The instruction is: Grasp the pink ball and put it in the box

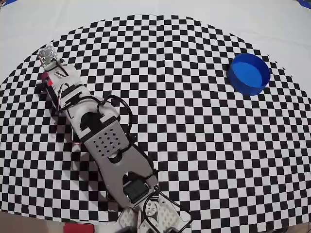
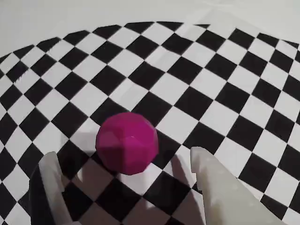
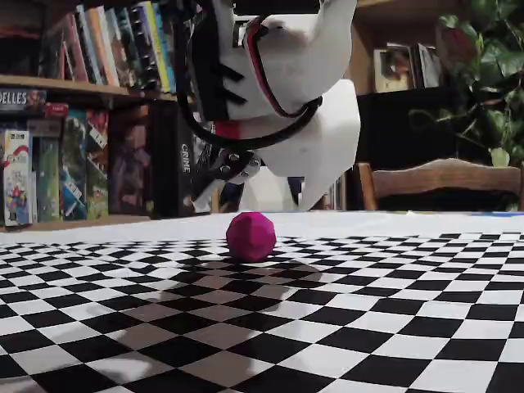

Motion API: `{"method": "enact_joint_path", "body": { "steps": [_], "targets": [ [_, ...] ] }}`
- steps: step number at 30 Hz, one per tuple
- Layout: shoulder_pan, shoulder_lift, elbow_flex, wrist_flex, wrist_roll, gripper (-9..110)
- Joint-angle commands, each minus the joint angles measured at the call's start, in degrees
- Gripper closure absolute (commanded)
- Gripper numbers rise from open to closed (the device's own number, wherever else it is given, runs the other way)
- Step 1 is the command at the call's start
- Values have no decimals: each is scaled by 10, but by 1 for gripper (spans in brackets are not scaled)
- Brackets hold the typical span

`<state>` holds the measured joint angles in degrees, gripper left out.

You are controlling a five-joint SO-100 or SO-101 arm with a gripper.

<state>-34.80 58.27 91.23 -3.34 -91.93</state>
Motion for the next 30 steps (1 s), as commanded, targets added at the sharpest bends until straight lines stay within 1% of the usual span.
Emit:
{"method": "enact_joint_path", "body": {
  "steps": [1,30],
  "targets": [
    [1,4,-30,-9,1,69],
    [7,-91,-148,-6,2,68]
  ]
}}
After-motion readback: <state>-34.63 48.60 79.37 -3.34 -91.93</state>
